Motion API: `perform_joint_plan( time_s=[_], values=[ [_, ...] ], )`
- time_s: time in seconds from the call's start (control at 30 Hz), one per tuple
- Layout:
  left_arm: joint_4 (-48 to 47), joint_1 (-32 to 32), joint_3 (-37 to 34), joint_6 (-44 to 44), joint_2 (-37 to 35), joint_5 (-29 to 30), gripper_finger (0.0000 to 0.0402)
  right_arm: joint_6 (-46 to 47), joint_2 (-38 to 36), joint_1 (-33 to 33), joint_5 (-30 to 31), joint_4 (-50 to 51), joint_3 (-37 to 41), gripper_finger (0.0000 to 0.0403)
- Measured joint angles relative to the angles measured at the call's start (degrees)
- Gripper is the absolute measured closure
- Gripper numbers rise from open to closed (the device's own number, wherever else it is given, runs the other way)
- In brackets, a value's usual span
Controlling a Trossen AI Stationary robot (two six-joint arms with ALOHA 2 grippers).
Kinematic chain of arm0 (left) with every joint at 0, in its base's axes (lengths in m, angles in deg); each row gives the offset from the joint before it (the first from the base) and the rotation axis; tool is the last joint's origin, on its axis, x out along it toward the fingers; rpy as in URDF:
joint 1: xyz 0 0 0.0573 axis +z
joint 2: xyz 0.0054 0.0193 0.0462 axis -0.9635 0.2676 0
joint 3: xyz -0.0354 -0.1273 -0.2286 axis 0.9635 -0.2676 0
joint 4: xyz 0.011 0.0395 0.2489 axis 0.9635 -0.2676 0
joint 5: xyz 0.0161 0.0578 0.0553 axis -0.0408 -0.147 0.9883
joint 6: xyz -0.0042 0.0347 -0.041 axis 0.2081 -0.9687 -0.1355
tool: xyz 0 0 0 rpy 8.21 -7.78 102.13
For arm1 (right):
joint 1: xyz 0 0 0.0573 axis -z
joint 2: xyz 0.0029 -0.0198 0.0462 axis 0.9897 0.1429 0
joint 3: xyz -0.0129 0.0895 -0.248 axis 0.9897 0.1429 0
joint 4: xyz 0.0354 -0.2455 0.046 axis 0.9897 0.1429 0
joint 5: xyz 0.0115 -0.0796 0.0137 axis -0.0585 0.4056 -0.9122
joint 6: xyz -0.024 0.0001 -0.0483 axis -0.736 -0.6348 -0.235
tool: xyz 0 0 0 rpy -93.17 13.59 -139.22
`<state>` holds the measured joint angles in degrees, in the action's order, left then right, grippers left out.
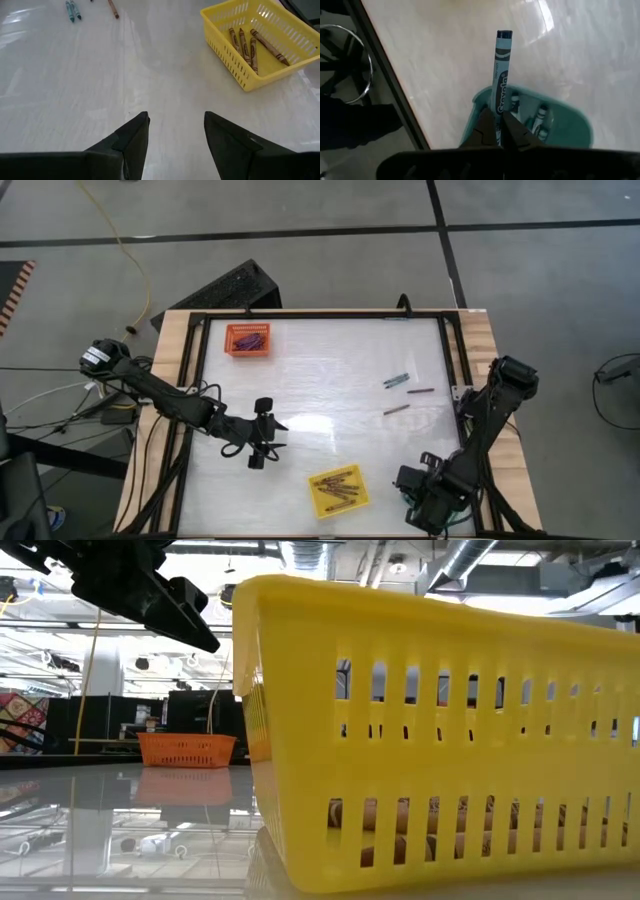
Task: Sort crayons
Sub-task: Put the blue crayon into the green bin
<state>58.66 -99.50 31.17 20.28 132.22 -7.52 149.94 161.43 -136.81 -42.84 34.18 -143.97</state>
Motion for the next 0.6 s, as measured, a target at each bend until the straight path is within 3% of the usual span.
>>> perform_joint_plan(
  time_s=[0.6],
  values=[
    [0.2, 0.0, 0.0, -0.2, 0.0, 0.0, 0.0220, 7.2, 0.1, -3.1, 2.3, 0.1, 0.0, 0.0403]
  ],
)
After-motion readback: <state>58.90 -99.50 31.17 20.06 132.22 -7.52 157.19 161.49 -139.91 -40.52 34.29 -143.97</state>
